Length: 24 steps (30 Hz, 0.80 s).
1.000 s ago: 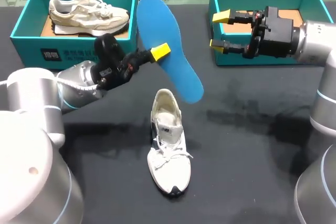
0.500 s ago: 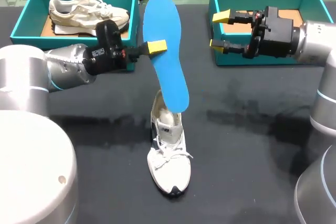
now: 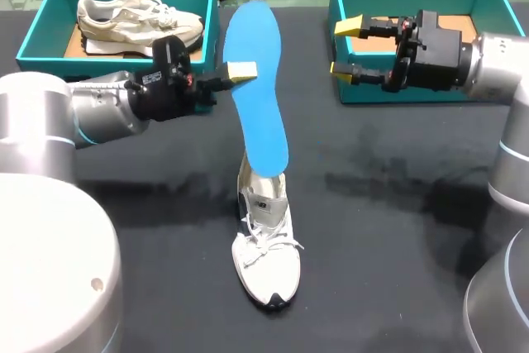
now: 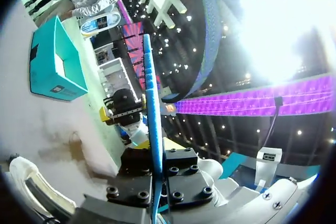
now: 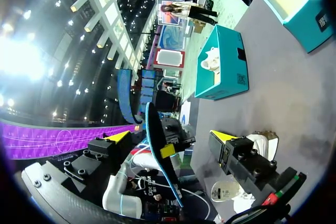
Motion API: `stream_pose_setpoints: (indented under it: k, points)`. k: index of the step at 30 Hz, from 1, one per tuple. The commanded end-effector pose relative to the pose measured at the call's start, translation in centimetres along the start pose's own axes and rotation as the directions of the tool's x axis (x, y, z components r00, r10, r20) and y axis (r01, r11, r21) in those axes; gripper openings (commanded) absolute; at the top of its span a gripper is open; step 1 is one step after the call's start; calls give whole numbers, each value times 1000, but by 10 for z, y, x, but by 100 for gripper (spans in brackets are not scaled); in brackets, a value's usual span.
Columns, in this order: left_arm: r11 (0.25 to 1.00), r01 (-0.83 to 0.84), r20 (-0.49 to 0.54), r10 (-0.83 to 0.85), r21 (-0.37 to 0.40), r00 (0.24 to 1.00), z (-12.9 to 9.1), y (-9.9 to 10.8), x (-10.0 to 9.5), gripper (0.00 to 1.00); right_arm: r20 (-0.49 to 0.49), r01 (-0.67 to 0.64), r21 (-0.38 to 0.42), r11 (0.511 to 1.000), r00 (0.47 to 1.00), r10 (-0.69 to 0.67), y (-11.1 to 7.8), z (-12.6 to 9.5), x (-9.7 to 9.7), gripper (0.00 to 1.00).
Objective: Take the shoe out of the shoebox, open the shoe tongue, remove and reinsert the insole, then place the shoe into the shoebox
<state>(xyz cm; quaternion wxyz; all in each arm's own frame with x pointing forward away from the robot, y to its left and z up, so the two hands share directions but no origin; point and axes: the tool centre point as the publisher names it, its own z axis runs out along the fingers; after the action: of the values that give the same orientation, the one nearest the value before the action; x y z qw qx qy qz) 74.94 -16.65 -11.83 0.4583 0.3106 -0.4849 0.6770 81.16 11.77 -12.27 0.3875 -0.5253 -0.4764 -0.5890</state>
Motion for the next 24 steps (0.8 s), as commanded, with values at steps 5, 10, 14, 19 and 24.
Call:
stream_pose_setpoints:
  k: [5, 10, 14, 19, 24]
  points:
    - [982, 188, 148, -187, 4, 971, 2, -2, 2, 0, 3, -1, -1, 1000, 1000, 1, -1, 1, 0, 100]
    - [974, 228, 198, -226, 15, 954, 0, -12, -3, 0, 3, -1, -1, 1000, 1000, 1, -1, 1, 0, 100]
    - [959, 284, 240, -280, 17, 930, -2, -13, -12, 0, 3, -1, -1, 1000, 1000, 1, -1, 1, 0, 100]
    - [945, 326, 255, -322, 26, 912, -1, -15, -22, 0, 21, 4, 15, 1000, 1000, -5, -2, 1, -2, 100]
    - [945, 326, 256, -322, 27, 911, 2, -17, -29, 0, 119, 3, 77, 997, 993, -12, -9, 0, -5, 100]
